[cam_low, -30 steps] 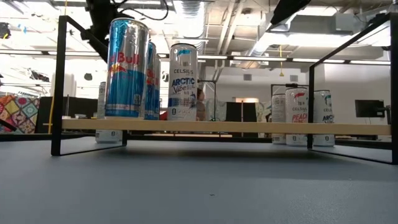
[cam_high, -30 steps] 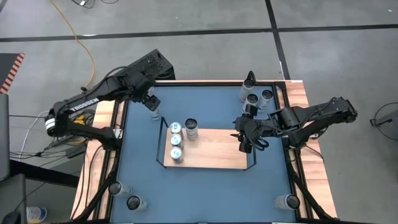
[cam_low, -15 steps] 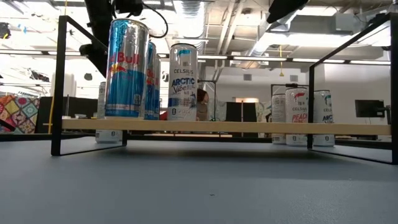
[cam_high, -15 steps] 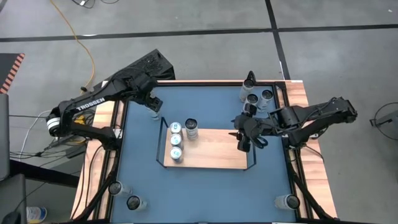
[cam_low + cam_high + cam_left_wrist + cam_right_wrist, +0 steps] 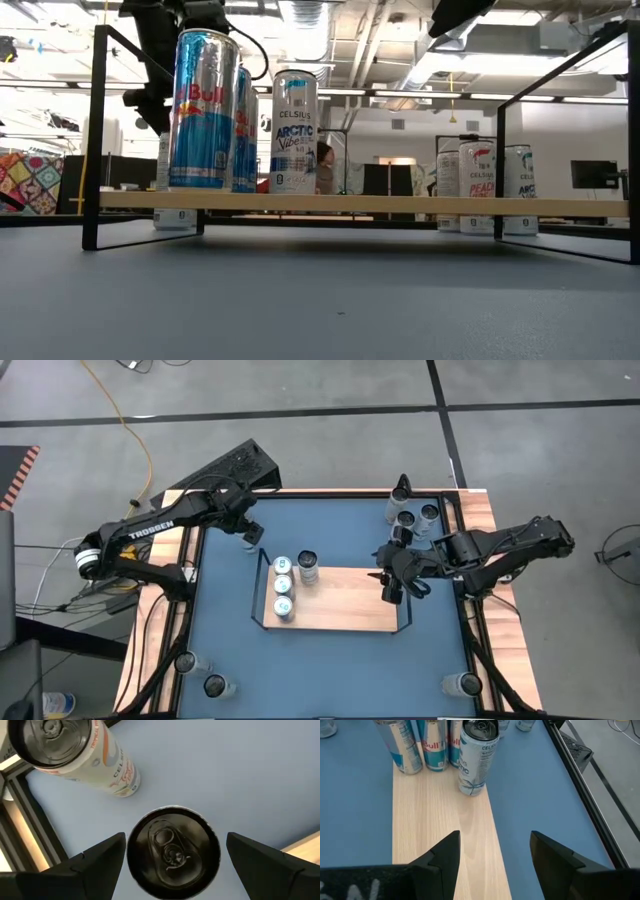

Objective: Place canned beverage on shelf
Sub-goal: Put the left white blue soda can on the shelf aligned with the other blue soda can

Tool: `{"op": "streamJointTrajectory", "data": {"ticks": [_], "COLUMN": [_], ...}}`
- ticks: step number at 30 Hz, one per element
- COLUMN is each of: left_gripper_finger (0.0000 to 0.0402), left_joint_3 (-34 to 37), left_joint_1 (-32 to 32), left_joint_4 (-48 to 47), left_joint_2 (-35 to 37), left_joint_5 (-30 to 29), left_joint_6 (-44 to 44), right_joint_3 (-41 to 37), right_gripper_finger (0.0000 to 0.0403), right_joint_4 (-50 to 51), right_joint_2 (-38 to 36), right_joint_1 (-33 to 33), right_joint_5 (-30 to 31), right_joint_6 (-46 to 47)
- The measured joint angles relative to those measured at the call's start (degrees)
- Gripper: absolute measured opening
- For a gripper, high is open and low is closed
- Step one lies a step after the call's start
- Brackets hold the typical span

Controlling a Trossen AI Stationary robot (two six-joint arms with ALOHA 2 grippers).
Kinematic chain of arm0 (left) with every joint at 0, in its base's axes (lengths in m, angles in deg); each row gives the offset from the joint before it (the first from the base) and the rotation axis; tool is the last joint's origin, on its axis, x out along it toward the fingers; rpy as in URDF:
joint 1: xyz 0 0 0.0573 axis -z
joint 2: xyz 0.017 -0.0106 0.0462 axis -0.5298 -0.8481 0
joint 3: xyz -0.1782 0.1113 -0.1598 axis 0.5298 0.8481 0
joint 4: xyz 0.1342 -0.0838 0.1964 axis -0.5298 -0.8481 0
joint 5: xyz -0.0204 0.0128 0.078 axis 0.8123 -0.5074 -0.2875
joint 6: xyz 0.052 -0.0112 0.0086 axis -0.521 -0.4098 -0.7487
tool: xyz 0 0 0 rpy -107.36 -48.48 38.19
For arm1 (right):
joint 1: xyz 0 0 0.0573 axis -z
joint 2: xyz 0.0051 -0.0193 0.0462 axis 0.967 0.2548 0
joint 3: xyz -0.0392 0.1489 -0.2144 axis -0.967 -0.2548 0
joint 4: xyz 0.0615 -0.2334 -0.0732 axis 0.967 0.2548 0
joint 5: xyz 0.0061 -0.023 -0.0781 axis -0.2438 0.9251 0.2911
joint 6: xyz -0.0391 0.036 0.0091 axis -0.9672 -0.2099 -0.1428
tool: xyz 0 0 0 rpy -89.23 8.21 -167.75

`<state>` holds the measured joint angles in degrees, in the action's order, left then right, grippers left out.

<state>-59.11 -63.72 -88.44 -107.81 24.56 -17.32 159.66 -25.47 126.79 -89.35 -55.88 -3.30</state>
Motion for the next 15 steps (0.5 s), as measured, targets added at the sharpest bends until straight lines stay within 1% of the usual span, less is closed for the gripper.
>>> {"op": "streamJointTrajectory", "data": {"ticks": [3,5,12,15], "left_gripper_finger": [0.0327,0.0316,0.0234,0.0234], "left_joint_3": [0.0,0.0,0.2,1.4], "left_joint_1": [0.0,0.0,0.0,0.0], "left_joint_4": [0.2,0.2,0.2,0.7], "left_joint_2": [0.0,0.0,0.1,0.3], "left_joint_5": [-0.2,0.1,0.3,0.6], "left_joint_6": [0.2,0.4,0.0,-0.2], "right_joint_3": [0.0,0.0,0.0,0.0], "right_gripper_finger": [0.0219,0.0219,0.0219,0.0219], "right_joint_4": [0.0,0.0,0.0,-0.1], "right_joint_2": [0.0,0.0,0.0,0.0], "right_joint_1": [0.0,0.0,0.0,0.0], "right_joint_5": [0.0,0.0,0.0,0.0], "right_joint_6": [0.0,0.0,0.0,0.0]}}
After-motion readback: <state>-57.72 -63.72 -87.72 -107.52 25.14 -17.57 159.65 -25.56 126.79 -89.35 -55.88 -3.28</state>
